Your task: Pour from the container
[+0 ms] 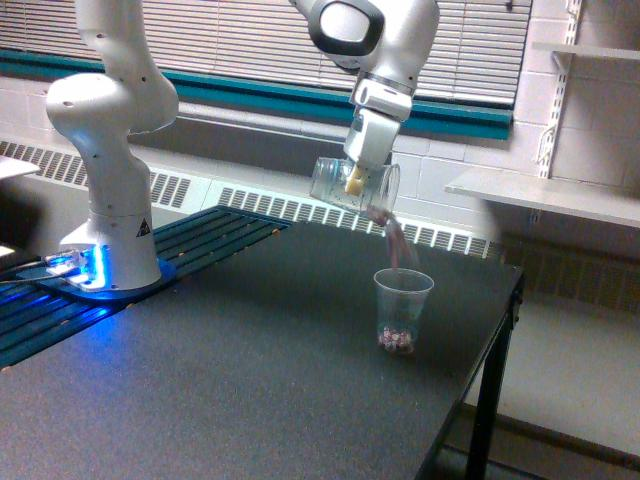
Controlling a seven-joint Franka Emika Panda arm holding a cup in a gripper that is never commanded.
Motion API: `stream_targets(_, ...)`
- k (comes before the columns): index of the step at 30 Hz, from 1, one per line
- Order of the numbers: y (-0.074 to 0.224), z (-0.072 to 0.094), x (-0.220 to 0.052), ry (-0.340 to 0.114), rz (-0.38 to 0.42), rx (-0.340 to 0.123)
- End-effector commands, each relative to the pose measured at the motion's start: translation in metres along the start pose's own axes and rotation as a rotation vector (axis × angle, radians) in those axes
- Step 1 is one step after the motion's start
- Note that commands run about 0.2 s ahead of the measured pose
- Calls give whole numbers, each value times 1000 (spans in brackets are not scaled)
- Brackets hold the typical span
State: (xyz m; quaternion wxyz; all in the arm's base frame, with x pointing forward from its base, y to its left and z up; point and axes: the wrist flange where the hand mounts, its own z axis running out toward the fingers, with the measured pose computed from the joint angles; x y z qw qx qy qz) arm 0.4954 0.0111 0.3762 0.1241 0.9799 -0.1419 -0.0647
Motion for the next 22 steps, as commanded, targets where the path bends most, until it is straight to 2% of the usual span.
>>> stream_targets(1,-9,-4,1,2,-28,-11)
stream_targets(13,-15,-11,0,5,-34,-15)
stream_targets(22,-16,-13,-5,22,-32,3)
